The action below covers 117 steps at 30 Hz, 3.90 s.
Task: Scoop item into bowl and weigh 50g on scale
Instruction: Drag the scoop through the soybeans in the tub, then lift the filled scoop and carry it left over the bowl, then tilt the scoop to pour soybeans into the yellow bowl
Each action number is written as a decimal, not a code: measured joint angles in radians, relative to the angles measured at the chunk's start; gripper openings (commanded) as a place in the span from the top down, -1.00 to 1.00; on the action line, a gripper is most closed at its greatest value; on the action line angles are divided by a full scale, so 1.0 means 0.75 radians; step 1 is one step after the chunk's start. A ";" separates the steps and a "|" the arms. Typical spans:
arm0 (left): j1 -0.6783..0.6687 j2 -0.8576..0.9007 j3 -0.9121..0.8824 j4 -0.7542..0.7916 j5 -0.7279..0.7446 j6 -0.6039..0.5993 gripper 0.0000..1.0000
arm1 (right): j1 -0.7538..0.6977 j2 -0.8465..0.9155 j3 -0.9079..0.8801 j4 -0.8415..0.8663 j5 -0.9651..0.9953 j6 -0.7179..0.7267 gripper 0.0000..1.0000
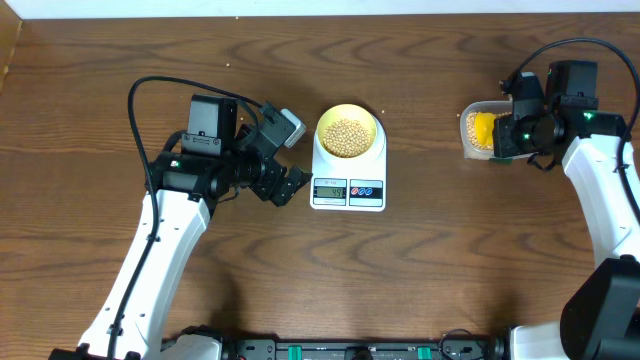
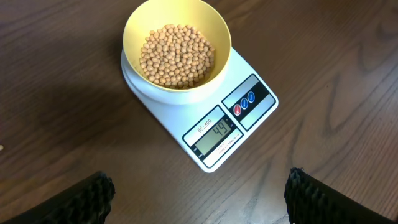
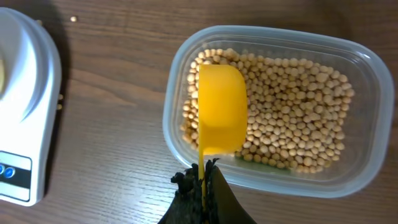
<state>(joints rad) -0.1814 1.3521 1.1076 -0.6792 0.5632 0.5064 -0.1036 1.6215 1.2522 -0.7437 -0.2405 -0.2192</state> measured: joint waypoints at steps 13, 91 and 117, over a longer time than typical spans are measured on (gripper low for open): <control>0.000 0.000 0.000 0.000 0.000 0.000 -0.80 | -0.016 0.000 0.000 -0.007 -0.201 -0.012 0.98; 0.000 0.000 0.000 0.000 0.000 0.000 -0.79 | 0.353 0.000 -0.006 0.489 -0.786 -0.532 0.98; 0.000 0.000 0.000 0.000 0.000 0.000 -0.79 | 0.353 0.000 -0.006 0.600 -0.509 -0.589 0.98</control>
<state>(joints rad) -0.1814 1.3521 1.1076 -0.6792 0.5632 0.5064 0.1612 1.6215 1.2480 -0.2935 -0.6224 -0.6609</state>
